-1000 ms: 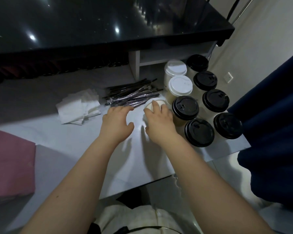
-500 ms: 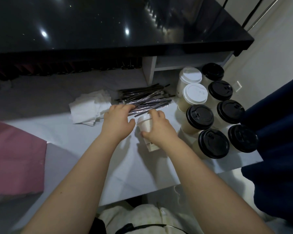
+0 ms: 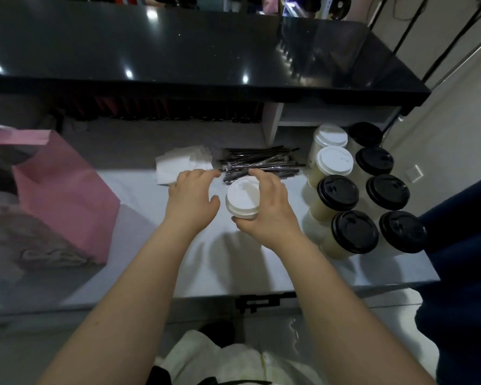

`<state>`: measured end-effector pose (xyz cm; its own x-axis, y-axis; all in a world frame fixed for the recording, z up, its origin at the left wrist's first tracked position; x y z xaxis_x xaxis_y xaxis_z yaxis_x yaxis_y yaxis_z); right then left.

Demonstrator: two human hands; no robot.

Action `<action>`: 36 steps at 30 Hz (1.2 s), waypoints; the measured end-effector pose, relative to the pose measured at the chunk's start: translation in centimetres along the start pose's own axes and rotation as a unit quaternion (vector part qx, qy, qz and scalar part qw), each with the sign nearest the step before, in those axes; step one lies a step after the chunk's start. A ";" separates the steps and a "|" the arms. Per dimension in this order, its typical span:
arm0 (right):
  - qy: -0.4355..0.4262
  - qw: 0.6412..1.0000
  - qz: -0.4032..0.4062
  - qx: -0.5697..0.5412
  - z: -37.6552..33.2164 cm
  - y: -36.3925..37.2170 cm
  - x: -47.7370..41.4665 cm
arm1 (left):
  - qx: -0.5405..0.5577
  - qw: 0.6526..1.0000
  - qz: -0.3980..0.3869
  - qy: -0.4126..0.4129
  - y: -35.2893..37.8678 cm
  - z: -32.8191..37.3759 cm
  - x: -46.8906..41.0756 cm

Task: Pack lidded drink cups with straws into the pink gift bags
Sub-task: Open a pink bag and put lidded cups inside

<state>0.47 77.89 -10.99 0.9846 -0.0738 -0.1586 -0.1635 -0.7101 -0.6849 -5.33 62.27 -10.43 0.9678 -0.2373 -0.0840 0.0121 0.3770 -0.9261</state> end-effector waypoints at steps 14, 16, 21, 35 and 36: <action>-0.133 0.976 -0.137 0.103 -9.2 6.9 7.7 | -0.073 0.989 0.062 -0.110 -6.3 -7.7 16.8; -0.139 0.980 -0.113 0.083 -11.1 7.0 7.9 | -0.098 0.987 0.061 -0.112 -7.3 -8.6 17.8; -0.175 0.974 -0.115 0.082 -15.7 8.9 8.5 | -0.147 0.981 0.078 -0.095 -10.1 -11.5 19.7; -0.183 0.977 -0.108 -0.002 -33.4 19.5 9.8 | -0.113 0.981 0.143 -0.072 -24.3 -31.9 24.1; -0.185 0.977 -0.102 -0.005 -34.7 19.4 9.3 | -0.112 0.981 0.147 -0.056 -25.7 -32.8 23.3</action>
<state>8.64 39.13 -1.15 0.9063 0.3275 -0.2672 0.0362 -0.6899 -0.7230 8.70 17.68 -0.69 0.9431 -0.0437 -0.3297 -0.3145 0.2052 -0.9268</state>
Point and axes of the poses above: each hand's wrist, its own x-axis away from the middle knuckle, its own y-axis out of the palm, z = x × y, the point moved 7 cm from there along -x, towards the middle knuckle, and after that the axes turned 4 degrees about -x, right-handed, at the moved point
